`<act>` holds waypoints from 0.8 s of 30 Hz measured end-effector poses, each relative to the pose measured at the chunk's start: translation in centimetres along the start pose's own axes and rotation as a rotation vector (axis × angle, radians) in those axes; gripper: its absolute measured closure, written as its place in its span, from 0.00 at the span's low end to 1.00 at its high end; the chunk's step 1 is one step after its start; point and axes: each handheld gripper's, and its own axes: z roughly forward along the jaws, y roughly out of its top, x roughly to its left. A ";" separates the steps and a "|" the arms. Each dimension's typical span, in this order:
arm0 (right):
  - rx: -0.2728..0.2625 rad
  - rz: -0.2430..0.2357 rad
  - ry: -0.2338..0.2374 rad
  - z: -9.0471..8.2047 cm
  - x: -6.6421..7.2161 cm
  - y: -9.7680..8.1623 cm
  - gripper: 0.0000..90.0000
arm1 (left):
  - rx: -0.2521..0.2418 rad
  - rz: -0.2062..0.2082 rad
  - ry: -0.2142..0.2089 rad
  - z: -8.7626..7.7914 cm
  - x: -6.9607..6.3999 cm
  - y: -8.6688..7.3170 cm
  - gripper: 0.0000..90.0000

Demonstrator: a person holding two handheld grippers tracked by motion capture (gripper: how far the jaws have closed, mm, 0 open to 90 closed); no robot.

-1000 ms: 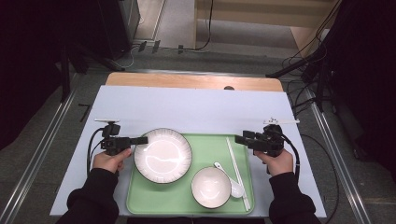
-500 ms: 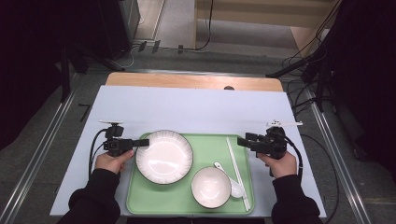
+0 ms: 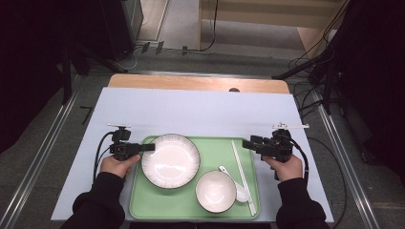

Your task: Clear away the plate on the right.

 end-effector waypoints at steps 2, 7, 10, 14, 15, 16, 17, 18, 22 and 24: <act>0.002 -0.004 0.000 0.0 0.0 0.0 0.45 | 0.002 0.009 0.012 0.1 -0.1 0.0 0.93; 0.004 -0.010 -0.001 -0.1 -0.1 0.0 0.45 | 0.019 0.036 0.047 0.1 -0.3 -0.1 0.91; 0.006 -0.010 -0.002 -0.1 0.0 0.0 0.45 | 0.029 0.060 0.063 0.1 -0.3 -0.1 0.89; 0.006 -0.010 0.000 -0.1 -0.1 0.0 0.44 | 0.004 0.070 0.052 -0.2 -0.3 -0.1 0.85; 0.006 -0.010 0.000 -0.1 -0.1 0.0 0.44 | -0.007 0.068 0.049 -0.3 -0.4 -0.1 0.83; 0.005 -0.010 0.001 -0.1 -0.1 0.0 0.44 | -0.021 0.073 0.045 -0.6 -0.5 -0.1 0.81; 0.005 -0.011 0.001 -0.1 -0.1 0.0 0.44 | -0.042 0.085 0.048 -0.8 -0.6 -0.1 0.79; 0.006 -0.013 0.002 -0.1 -0.1 0.0 0.44 | -0.050 0.097 0.053 -1.0 -0.7 -0.1 0.78; 0.013 -0.013 -0.009 -0.1 0.0 0.0 0.43 | -0.057 0.113 0.054 -1.6 -0.9 -0.3 0.67; 0.016 -0.015 -0.011 -0.2 0.1 0.0 0.43 | -0.068 0.118 0.057 -1.8 -1.0 -0.3 0.61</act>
